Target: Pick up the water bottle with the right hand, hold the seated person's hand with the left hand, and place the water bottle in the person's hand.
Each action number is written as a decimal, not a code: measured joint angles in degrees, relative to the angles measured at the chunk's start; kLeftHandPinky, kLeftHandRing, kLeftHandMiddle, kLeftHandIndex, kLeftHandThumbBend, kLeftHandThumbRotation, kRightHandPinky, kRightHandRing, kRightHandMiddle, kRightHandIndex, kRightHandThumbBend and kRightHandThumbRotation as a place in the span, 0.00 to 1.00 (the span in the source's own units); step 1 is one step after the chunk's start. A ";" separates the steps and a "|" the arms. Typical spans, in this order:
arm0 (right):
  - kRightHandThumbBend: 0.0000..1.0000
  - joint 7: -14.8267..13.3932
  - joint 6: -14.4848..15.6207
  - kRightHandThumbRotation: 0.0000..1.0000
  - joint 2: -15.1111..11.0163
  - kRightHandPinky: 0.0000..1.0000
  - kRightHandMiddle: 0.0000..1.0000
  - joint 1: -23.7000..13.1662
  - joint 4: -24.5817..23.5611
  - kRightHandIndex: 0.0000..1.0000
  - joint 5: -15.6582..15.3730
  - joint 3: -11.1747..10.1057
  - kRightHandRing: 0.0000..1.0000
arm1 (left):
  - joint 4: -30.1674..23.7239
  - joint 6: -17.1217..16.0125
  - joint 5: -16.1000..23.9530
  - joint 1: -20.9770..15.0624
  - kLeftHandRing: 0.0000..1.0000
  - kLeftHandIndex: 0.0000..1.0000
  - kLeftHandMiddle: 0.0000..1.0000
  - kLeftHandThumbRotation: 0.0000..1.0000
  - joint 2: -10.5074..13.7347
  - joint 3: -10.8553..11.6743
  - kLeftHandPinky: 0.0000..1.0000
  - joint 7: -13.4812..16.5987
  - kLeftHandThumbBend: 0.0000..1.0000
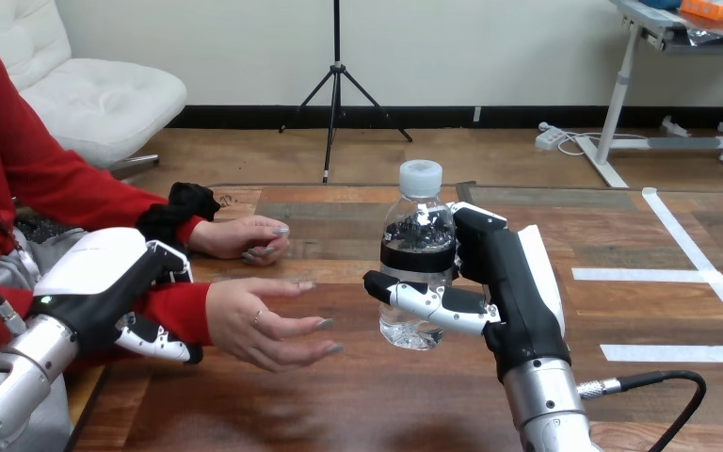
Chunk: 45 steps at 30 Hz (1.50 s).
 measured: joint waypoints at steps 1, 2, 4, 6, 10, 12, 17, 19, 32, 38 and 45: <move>0.74 0.00 0.00 0.00 0.00 0.28 0.53 0.00 0.00 0.54 0.00 -0.01 0.39 | -0.07 -0.06 0.00 0.00 0.26 0.37 0.35 0.16 0.00 0.00 0.20 0.00 0.78; 0.74 0.00 0.00 0.00 0.01 0.28 0.53 0.00 0.00 0.54 0.02 -0.01 0.40 | -0.11 -0.15 -0.01 0.00 0.26 0.37 0.35 0.16 0.00 0.00 0.20 0.00 0.78; 0.74 0.00 0.00 0.00 0.04 0.28 0.54 0.00 0.00 0.54 0.03 -0.04 0.40 | -0.19 -0.32 -0.03 0.00 0.26 0.37 0.35 0.16 0.00 0.00 0.20 0.00 0.78; 0.73 0.00 0.00 0.00 0.05 0.29 0.54 0.00 0.00 0.54 0.08 -0.06 0.40 | -0.25 -0.45 -0.03 0.00 0.26 0.37 0.35 0.15 -0.01 0.00 0.20 0.00 0.78; 0.73 0.00 0.00 0.00 0.07 0.29 0.54 0.00 0.00 0.54 0.17 -0.08 0.40 | -0.33 -0.75 -0.03 0.00 0.26 0.37 0.35 0.15 -0.01 0.00 0.20 -0.04 0.77; 0.73 0.00 0.00 0.00 0.09 0.29 0.54 0.00 0.00 0.54 0.18 -0.11 0.40 | -0.36 -0.92 -0.03 0.00 0.26 0.37 0.35 0.14 -0.01 0.00 0.20 -0.06 0.77; 0.73 0.00 0.00 0.00 0.11 0.29 0.54 0.00 0.00 0.55 0.25 -0.12 0.39 | -0.48 -1.28 -0.30 0.00 0.27 0.37 0.35 0.13 -0.01 0.01 0.20 -0.23 0.77; 0.73 0.00 0.00 0.00 0.14 0.29 0.54 0.00 0.00 0.55 0.30 -0.12 0.39 | -0.58 -1.40 -0.65 0.00 0.27 0.37 0.36 0.13 -0.01 0.04 0.20 -0.46 0.77; 0.73 0.00 -0.52 0.00 0.49 0.29 0.52 -0.35 2.58 0.53 0.53 0.10 0.39 | -2.12 -2.63 -3.41 0.03 0.28 0.39 0.37 0.11 -0.03 1.02 0.22 -2.16 0.78; 0.74 -0.17 -0.94 0.00 0.84 0.28 0.52 -0.58 5.30 0.53 0.12 0.61 0.40 | -3.40 -3.38 -4.31 0.08 0.29 0.39 0.37 0.10 -0.03 1.63 0.22 -2.84 0.79; 0.74 -1.10 -1.02 0.00 1.85 0.29 0.52 -0.79 8.20 0.52 -0.92 1.31 0.41 | -4.96 -4.11 -5.16 0.19 0.28 0.40 0.37 0.08 -0.07 2.07 0.21 -3.38 0.79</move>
